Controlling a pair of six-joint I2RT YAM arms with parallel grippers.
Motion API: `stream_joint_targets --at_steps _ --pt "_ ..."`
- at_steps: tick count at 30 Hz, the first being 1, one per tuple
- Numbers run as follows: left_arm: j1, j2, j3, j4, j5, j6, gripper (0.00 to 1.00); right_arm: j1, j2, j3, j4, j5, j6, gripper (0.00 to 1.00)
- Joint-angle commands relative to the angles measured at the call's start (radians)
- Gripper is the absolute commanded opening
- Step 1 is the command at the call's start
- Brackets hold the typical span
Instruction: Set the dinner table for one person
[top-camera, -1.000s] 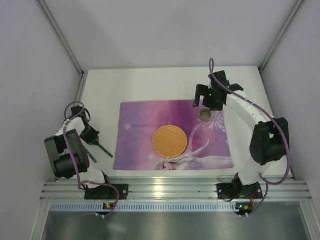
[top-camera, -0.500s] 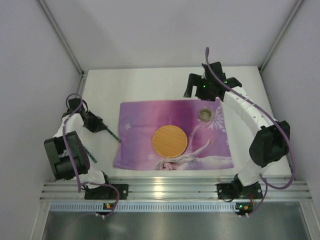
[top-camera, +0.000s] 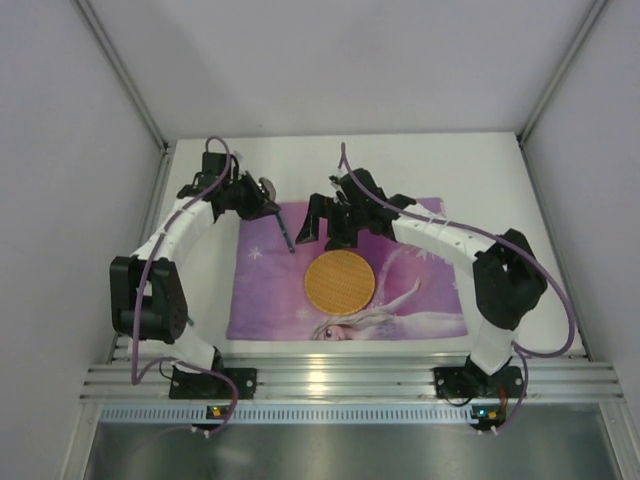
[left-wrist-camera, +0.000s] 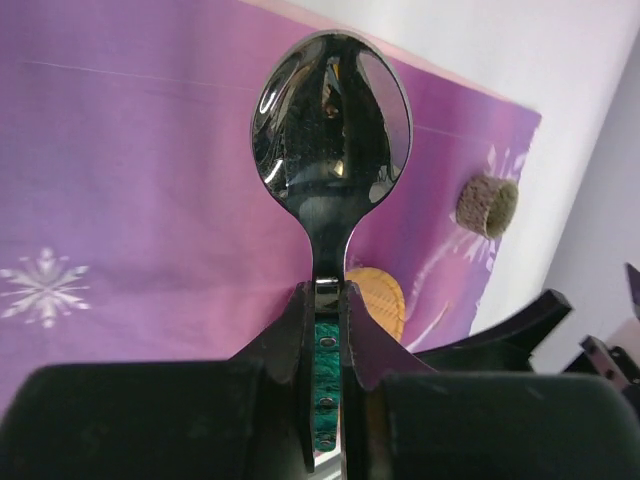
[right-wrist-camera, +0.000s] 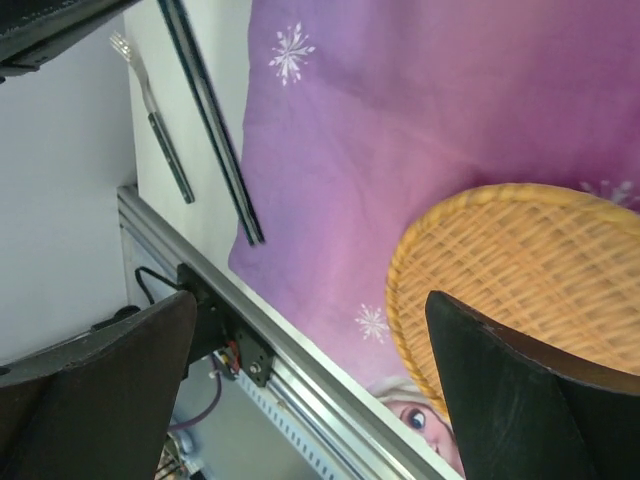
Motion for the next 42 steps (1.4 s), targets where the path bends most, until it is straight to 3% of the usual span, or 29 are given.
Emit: stream_joint_targets --at_steps 1,5,14,17,18,19,22,23,25,26,33,42 --pt "-0.049 0.014 0.056 0.030 0.018 -0.039 0.00 0.032 0.019 0.032 0.127 -0.069 0.045 0.97" --pt "-0.108 0.019 0.084 0.028 0.012 -0.042 0.00 0.042 0.038 0.032 0.135 -0.075 0.040 0.92" --pt "-0.155 -0.013 0.062 0.077 0.049 -0.060 0.00 0.045 0.084 0.022 0.169 -0.104 0.037 0.50" --pt "-0.157 -0.026 0.041 0.104 0.064 -0.062 0.00 0.045 0.085 0.015 0.172 -0.097 0.031 0.21" --pt "-0.157 -0.024 0.038 0.105 0.069 -0.062 0.00 0.045 0.084 0.013 0.170 -0.094 0.031 0.07" --pt "-0.158 -0.024 0.035 0.107 0.071 -0.062 0.00 0.044 0.081 0.012 0.172 -0.092 0.029 0.01" --pt "-0.158 -0.027 0.029 0.111 0.094 -0.043 0.00 0.035 0.055 -0.011 0.172 -0.078 0.031 0.00" --pt "-0.158 -0.027 0.027 0.110 0.100 -0.036 0.25 0.030 0.046 -0.031 0.170 -0.071 0.031 0.00" --pt "-0.158 -0.027 0.027 0.084 0.098 -0.013 0.51 0.006 0.004 -0.060 0.170 -0.066 0.032 0.00" --pt "-0.157 -0.030 0.024 0.075 0.097 -0.002 0.98 -0.008 -0.014 -0.103 0.170 -0.062 0.032 0.00" --pt "-0.123 -0.099 -0.053 -0.008 0.019 0.087 0.99 -0.158 -0.290 -0.391 0.138 -0.039 0.000 0.00" --pt "0.075 -0.175 -0.163 -0.149 -0.097 0.205 0.99 -0.271 -0.557 -0.697 0.048 -0.006 -0.028 0.00"
